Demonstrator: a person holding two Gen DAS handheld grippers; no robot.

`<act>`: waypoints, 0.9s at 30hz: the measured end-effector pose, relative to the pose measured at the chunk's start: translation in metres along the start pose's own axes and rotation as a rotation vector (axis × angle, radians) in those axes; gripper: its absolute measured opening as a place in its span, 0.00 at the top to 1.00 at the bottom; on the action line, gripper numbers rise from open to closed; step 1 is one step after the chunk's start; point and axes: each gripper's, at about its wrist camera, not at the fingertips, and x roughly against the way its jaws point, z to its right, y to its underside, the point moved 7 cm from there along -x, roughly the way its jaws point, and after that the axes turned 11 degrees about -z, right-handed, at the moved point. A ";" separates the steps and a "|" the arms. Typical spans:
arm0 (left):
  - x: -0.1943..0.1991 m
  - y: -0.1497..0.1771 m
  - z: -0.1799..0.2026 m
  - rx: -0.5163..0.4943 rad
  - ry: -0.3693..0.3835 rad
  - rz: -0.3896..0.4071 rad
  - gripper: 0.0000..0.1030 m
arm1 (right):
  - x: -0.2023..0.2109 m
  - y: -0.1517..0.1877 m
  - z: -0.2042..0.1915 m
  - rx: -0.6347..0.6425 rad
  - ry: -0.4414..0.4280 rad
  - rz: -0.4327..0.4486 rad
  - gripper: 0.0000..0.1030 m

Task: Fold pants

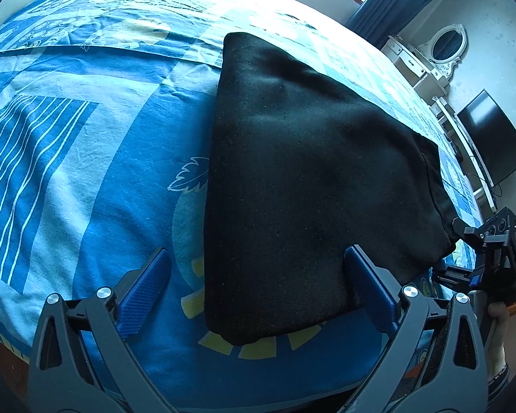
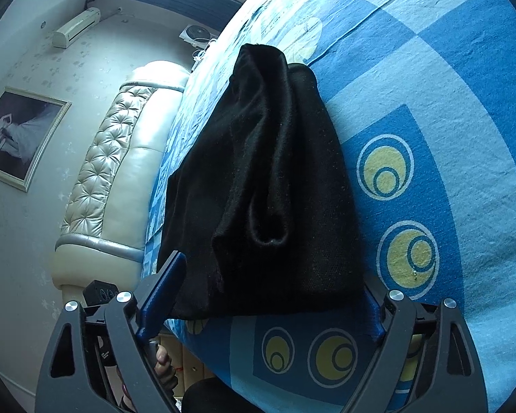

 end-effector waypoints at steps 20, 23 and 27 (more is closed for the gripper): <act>0.049 0.047 0.026 -0.055 -0.365 0.102 0.02 | 0.050 0.057 0.008 0.085 0.345 0.035 0.16; 0.061 0.057 0.029 -0.066 -0.414 0.141 0.02 | 0.056 0.066 -0.005 0.176 0.478 0.088 0.16; 0.080 0.063 0.039 -0.081 -0.417 0.215 0.02 | 0.062 0.074 -0.025 0.287 0.593 0.143 0.16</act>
